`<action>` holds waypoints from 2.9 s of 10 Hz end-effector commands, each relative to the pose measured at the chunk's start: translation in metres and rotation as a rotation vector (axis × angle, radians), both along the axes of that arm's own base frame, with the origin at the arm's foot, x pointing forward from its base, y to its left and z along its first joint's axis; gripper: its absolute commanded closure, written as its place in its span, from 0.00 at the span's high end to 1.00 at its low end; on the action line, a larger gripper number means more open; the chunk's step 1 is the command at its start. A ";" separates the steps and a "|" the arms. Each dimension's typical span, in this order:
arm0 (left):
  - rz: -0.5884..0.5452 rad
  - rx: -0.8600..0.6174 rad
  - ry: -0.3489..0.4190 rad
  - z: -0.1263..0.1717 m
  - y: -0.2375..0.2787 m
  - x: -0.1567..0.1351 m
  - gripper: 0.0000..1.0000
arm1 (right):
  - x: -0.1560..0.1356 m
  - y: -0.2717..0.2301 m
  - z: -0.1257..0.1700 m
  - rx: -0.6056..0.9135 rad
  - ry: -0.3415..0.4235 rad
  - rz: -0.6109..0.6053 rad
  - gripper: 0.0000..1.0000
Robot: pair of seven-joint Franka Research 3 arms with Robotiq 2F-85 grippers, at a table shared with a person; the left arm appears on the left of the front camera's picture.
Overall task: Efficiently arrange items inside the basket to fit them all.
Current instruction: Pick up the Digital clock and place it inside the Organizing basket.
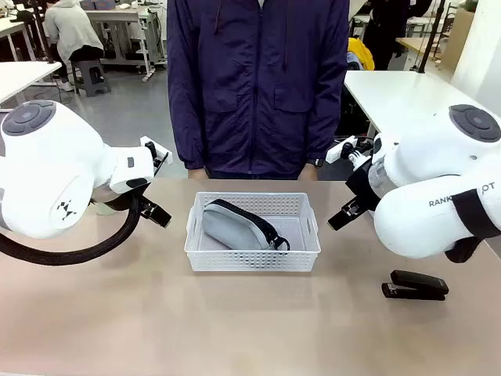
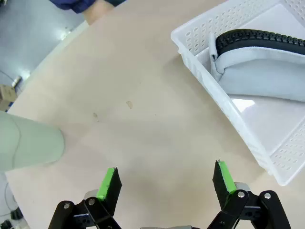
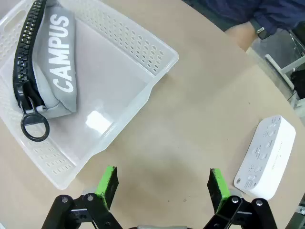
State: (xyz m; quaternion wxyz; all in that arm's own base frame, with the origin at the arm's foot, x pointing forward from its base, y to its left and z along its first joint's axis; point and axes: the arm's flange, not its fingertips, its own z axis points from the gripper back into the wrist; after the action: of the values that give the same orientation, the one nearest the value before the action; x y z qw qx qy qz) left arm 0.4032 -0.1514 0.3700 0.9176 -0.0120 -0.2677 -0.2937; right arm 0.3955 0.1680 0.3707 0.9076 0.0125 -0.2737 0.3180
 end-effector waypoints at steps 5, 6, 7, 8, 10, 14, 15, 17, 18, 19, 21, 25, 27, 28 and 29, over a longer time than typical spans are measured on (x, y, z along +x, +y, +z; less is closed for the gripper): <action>0.000 0.000 0.000 0.000 0.000 0.000 1.00 | 0.000 0.000 0.000 0.000 0.000 0.000 1.00; 0.000 0.000 0.000 0.000 0.000 0.000 1.00 | 0.000 0.000 0.000 0.000 0.000 0.000 1.00; 0.000 0.000 0.000 0.000 0.000 0.000 1.00 | 0.000 0.000 0.000 0.000 0.000 0.000 1.00; 0.000 0.000 0.000 0.000 0.000 0.000 1.00 | 0.000 0.000 0.000 0.000 0.000 0.000 1.00; 0.000 0.000 0.000 0.000 0.000 0.000 1.00 | 0.000 0.000 0.000 0.000 0.000 0.000 1.00; 0.000 0.000 0.000 0.000 0.000 0.000 1.00 | 0.000 0.000 0.000 0.000 0.000 0.000 1.00; 0.000 0.000 0.000 0.000 0.000 0.000 1.00 | 0.000 0.000 0.000 0.000 0.000 0.000 1.00; 0.001 0.000 0.000 0.000 0.000 0.000 1.00 | 0.000 0.000 0.000 0.000 0.000 0.000 1.00; -0.053 -0.035 -0.038 0.000 0.004 -0.005 1.00 | 0.000 0.000 0.000 -0.001 0.000 0.001 1.00; -0.085 -0.013 -0.006 0.008 0.002 -0.012 1.00 | -0.004 -0.004 0.005 0.054 0.037 0.035 1.00; -0.080 -0.031 0.036 0.035 0.022 -0.036 1.00 | -0.025 -0.035 0.039 0.177 0.123 0.110 1.00; 0.141 -0.445 0.191 0.121 0.075 -0.098 1.00 | -0.076 -0.131 0.108 0.537 0.291 -0.008 1.00; 0.111 -0.755 0.229 0.143 0.140 -0.125 1.00 | -0.096 -0.208 0.134 0.786 0.348 -0.222 1.00; 0.116 -0.902 0.245 0.141 0.181 -0.137 1.00 | -0.112 -0.262 0.140 0.951 0.322 -0.244 1.00; 0.176 -1.027 0.239 0.132 0.218 -0.147 1.00 | -0.130 -0.305 0.141 1.066 0.287 -0.267 1.00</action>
State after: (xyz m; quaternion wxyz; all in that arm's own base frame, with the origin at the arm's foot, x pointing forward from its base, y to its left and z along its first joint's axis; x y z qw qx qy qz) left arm 0.2839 0.0388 0.5544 0.8596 -0.4323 -0.2570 -0.0906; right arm 0.2727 -0.1036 0.5122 0.8725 0.4291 -0.2271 0.0549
